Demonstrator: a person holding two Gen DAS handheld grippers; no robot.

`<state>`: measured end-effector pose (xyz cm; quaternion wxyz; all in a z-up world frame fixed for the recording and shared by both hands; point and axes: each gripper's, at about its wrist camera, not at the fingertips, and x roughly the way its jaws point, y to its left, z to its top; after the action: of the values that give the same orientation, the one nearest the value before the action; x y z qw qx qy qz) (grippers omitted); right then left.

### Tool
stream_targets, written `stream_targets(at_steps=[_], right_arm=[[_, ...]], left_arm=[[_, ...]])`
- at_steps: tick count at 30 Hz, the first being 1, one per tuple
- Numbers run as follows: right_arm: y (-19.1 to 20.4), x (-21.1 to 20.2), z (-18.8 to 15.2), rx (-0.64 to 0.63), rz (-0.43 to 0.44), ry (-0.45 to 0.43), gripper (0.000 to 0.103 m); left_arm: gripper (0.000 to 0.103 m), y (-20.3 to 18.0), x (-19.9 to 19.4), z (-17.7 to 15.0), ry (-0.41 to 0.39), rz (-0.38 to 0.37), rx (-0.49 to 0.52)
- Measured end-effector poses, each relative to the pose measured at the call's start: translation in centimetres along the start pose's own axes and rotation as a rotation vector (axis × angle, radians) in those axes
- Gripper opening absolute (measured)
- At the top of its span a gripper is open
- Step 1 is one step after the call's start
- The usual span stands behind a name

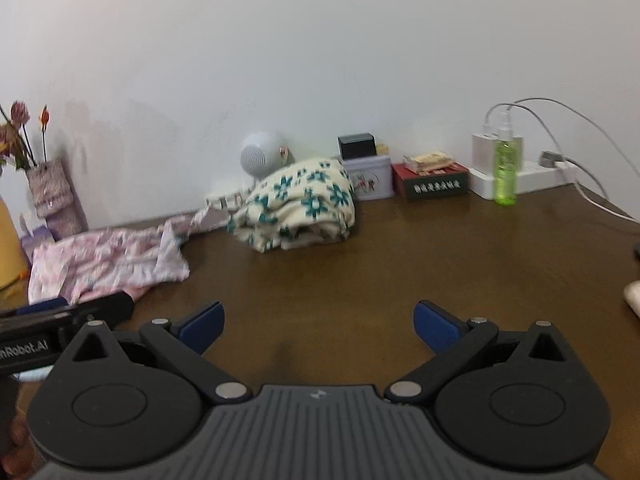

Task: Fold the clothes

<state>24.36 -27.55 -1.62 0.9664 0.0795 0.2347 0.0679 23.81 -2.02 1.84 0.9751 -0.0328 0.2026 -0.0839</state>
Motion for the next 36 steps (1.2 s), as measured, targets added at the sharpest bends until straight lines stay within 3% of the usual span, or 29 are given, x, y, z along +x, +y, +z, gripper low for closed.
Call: stream_targets(at_steps=[8,17,27,36], right_arm=[[1.9,-6.1,-3.0,-0.021,-0.009,0.021,0.103],[3.7,-10.9,-5.4,-0.031,-0.034,-0.030,0.103],[4.9,-11.5,-6.4,-0.078,-0.009,-0.021,0.103],[5.1,-11.5,-7.0,-0.071,-0.028,0.001,0.103]], left_arm=[[0.103,-0.5,-7.2,-2.2,-0.014,0.003,0.032],[0.103,-1.0,-12.3,-4.3,0.013,-0.006,0.047],[0.103,0.6,-13.7,-6.6,-0.018,0.013,-0.012],[0.103,1.1,-12.7,-6.6,0.050,0.021,-0.039]])
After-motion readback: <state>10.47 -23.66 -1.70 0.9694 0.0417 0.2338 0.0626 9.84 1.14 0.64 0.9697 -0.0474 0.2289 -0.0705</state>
